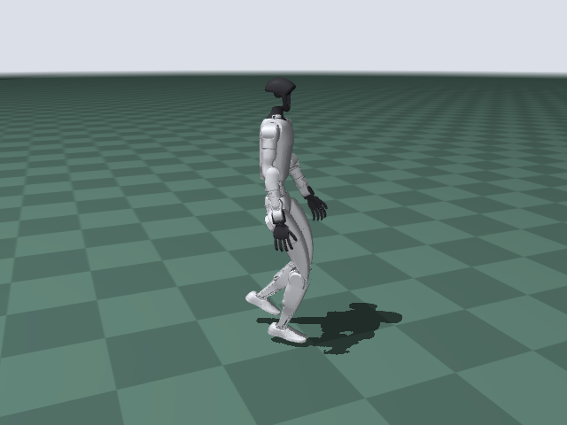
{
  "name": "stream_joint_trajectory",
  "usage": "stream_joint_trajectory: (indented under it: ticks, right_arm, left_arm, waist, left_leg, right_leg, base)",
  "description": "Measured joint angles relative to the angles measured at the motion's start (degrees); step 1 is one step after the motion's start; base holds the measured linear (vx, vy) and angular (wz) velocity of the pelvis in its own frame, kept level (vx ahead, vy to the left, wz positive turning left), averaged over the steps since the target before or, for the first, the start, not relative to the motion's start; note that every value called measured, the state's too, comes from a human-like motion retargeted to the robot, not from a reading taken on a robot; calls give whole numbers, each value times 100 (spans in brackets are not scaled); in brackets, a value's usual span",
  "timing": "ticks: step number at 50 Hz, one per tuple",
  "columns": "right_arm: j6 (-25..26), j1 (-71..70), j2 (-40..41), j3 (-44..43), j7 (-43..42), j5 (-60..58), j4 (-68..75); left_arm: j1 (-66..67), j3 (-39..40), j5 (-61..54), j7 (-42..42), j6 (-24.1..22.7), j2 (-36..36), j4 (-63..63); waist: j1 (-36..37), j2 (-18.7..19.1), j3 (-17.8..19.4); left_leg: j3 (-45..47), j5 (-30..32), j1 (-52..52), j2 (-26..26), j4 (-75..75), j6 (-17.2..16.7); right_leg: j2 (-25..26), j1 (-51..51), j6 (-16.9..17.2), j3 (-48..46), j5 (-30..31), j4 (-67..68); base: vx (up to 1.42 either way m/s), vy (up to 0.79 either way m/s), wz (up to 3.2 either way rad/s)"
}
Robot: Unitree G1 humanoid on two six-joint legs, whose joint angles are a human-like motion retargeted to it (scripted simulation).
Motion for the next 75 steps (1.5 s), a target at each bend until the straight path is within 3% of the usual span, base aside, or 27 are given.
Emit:
stream_joint_trajectory:
  ticks: [3,8,12,18,29,39,46,52,58,63,68,75]
  right_arm:
    - [-52,-179,-92,-24,78,91,-118]
    - [-162,-411,-271,-46,233,233,-531]
    - [-235,-496,-316,-23,283,290,-845]
    - [-260,-539,-256,-15,360,344,-1009]
    - [-179,-306,-39,-246,319,335,-399]
    - [-145,-159,-48,-465,321,296,-25]
    - [-87,-354,-117,-453,410,243,17]
    - [39,-633,-71,-234,676,165,69]
    - [88,-991,-34,11,966,83,31]
    - [-25,-1151,41,147,1005,34,-217]
    - [-199,-1209,156,300,833,89,-491]
    - [-285,-999,75,270,468,82,-375]
  left_arm:
    - [13,-20,45,-62,52,-18,27]
    - [178,-80,191,-203,121,-93,287]
    - [287,-121,294,-281,161,-137,502]
    - [178,-48,306,-270,148,-53,595]
    - [-49,323,109,-61,48,139,364]
    - [112,547,226,-94,95,102,537]
    - [218,560,308,-232,123,38,701]
    - [303,445,349,-391,81,8,560]
    - [417,294,276,-617,38,95,316]
    - [482,226,301,-701,3,249,341]
    - [487,271,327,-586,-48,521,566]
    - [376,454,167,-290,-134,911,778]
  waist:
    - [205,-126,46]
    - [261,-295,29]
    - [134,-361,-23]
    - [-44,-425,-48]
    - [-3,-374,-251]
    - [222,-410,-332]
    - [384,-414,-260]
    - [764,-308,-165]
    - [803,-379,-278]
    - [315,-501,-392]
    - [-112,-553,-565]
    - [-564,-573,-937]
  left_leg:
    - [15,-212,-263,-199,-1219,57]
    - [-97,344,-177,-666,-3025,8]
    - [81,242,-13,-795,-3266,209]
    - [312,143,279,-938,-3631,384]
    - [471,276,725,-951,-4429,329]
    - [753,293,1051,-734,-4536,252]
    - [833,291,799,-427,-3646,202]
    - [-697,-163,-31,-712,-2678,42]
    - [-1927,-50,-101,-1259,-3057,-90]
    - [-1112,-119,104,-1040,-3555,33]
    - [322,-83,363,-642,-4186,-39]
    - [1971,212,773,-525,-5335,-144]
  right_leg:
    - [-143,263,78,82,-273,-99]
    - [-341,395,210,340,-683,-20]
    - [-503,304,291,440,-935,403]
    - [-982,24,278,45,-835,1051]
    - [-1240,134,48,-560,-1165,248]
    - [-921,660,40,-527,-1204,-612]
    - [-542,854,41,-141,-1030,-994]
    - [56,754,37,750,-862,-974]
    - [529,383,209,1983,-770,-768]
    - [562,-82,505,2302,-863,-282]
    - [-280,-868,230,804,-1302,327]
    - [-1301,-1523,178,-790,-1235,105]
  base:
    - [53,2,-38]
    - [45,8,-42]
    - [33,11,-29]
    - [21,10,-17]
    - [13,0,-14]
    - [6,-8,-47]
    - [1,-9,-81]
    - [-1,-4,-171]
    - [-1,2,-227]
    - [-3,5,-215]
    - [-2,0,-245]
    - [7,-3,-207]
